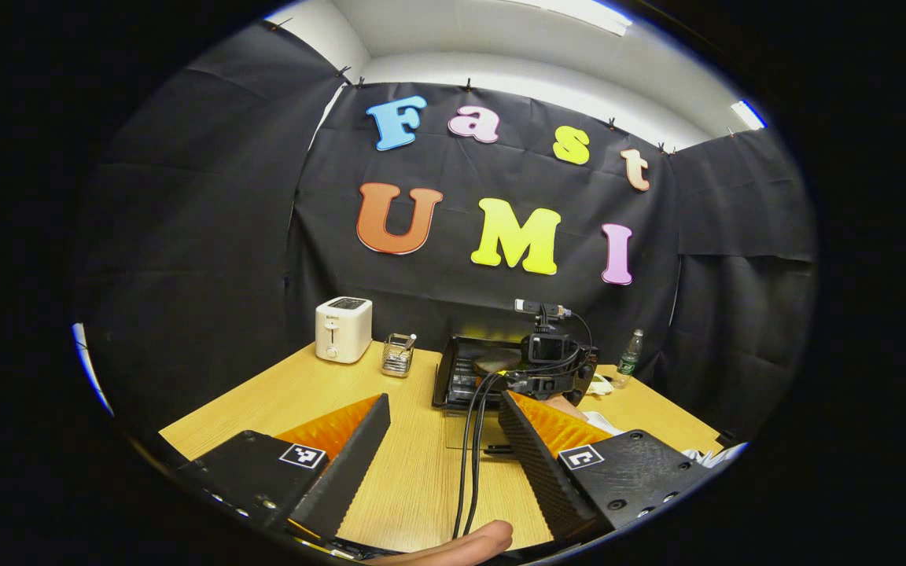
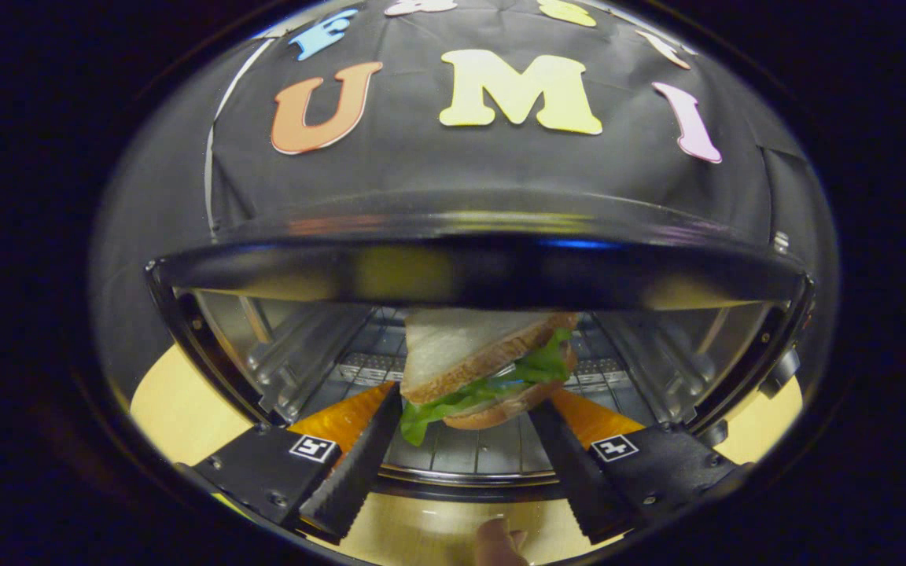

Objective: Open the electric oven with the left hand, put the food in, and close the electric oven.

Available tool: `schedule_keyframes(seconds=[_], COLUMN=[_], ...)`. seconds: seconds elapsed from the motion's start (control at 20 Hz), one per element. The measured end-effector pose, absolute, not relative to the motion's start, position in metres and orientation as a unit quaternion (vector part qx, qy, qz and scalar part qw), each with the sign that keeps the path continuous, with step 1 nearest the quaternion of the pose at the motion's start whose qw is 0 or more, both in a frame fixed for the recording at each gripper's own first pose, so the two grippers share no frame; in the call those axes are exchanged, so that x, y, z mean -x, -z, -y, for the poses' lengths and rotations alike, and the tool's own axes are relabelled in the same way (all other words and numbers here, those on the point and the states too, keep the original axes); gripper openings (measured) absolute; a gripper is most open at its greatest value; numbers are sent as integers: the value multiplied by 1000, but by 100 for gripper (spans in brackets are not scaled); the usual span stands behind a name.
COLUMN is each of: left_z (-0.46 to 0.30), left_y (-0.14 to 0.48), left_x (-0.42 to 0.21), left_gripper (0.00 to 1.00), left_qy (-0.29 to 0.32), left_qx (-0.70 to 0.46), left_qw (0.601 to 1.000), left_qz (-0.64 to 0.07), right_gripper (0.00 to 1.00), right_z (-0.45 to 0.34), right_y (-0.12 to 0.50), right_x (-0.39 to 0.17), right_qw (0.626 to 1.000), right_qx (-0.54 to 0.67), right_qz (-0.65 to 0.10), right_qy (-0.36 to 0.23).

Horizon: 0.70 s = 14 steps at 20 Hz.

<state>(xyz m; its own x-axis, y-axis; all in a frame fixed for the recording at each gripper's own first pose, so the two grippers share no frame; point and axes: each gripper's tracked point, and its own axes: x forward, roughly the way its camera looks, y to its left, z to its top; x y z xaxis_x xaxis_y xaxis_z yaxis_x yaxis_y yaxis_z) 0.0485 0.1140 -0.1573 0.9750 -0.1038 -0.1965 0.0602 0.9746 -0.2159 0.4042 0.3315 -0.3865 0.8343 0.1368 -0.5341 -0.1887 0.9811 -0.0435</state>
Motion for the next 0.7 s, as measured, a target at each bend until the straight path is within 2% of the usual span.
schedule_keyframes(seconds=[0.05,0.3,0.5,0.7], left_z=[-114,-109,-107,-100], left_y=[158,157,157,159], left_x=[-48,-45,-48,-47], left_gripper=[92,92,92,92], left_qy=[42,40,36,34], left_qx=[103,87,86,86], left_qw=[988,990,990,989], left_qz=[-105,-105,-109,-117], right_gripper=[100,100,100,100], right_z=[-332,-326,-305,-300], right_y=[393,392,374,354], right_x=[-397,-378,-352,-324], right_qw=[950,940,952,958], right_qx=[45,3,8,-4], right_qz=[-297,-322,-288,-259], right_qy=[-91,-112,-105,-123])
